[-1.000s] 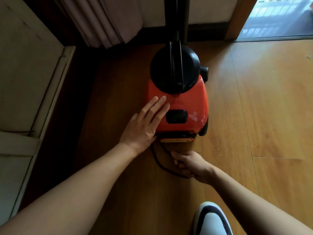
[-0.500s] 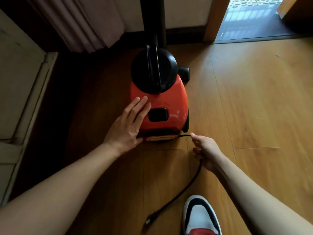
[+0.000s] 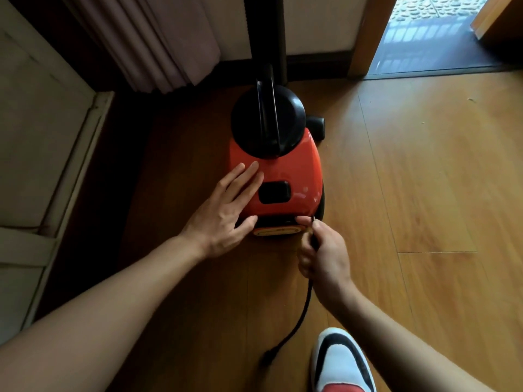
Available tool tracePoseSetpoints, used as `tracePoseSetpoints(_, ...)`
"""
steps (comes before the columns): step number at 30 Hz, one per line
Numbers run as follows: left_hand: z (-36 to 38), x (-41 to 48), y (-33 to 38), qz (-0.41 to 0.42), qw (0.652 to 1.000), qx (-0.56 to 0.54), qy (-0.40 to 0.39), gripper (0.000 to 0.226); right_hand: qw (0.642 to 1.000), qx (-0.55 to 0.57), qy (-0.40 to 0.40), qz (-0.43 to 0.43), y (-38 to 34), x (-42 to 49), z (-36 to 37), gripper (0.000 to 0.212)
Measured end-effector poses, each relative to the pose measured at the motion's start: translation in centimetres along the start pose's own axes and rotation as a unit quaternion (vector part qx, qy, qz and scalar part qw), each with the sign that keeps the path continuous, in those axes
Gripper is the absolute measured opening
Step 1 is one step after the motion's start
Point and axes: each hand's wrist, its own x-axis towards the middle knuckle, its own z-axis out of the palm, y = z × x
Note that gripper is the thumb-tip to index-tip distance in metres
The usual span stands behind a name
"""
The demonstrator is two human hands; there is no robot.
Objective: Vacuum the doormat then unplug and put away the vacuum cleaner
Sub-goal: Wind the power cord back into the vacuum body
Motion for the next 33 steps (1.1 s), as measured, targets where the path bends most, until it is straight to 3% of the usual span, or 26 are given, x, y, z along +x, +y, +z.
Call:
tracePoseSetpoints(5, -0.7, 0.2, -0.2, 0.006, 1.000, -0.028, -0.009, 0.073, 0.980, -0.107, -0.083, -0.146, 2.0, -1.9, 4.5, 0.028)
tracePoseSetpoints(11, -0.5, 0.1, -0.6, 0.018, 1.000, 0.004, -0.009, 0.088, 0.949, -0.264, -0.146, -0.095, 4.2, 1.5, 6.6, 0.026)
tracePoseSetpoints(19, 0.9, 0.1, -0.7, 0.020, 0.996, 0.073, 0.038, 0.109, 0.951, -0.270, -0.130, -0.073, 8.2, 4.5, 6.7, 0.045)
tracePoseSetpoints(23, 1.2, 0.2, -0.4, 0.011, 0.996, 0.087, 0.035, 0.116, 0.939, -0.305, -0.154, -0.050, 8.6, 5.8, 4.8, 0.041)
tracePoseSetpoints(27, 1.5, 0.3, -0.4, 0.013, 0.994, 0.103, 0.031, 0.118, 0.910, -0.382, -0.162, -0.007, 9.2, 6.3, 2.2, 0.037)
tracePoseSetpoints(31, 1.7, 0.4, -0.5, 0.012, 0.993, 0.110, 0.031, 0.125, 0.869, -0.474, -0.117, -0.082, 8.3, 6.9, -1.9, 0.032)
tracePoseSetpoints(33, 1.7, 0.5, -0.7, 0.020, 0.993, 0.113, 0.034, 0.126, 0.827, -0.542, -0.095, -0.119, 7.2, 7.1, -3.8, 0.046)
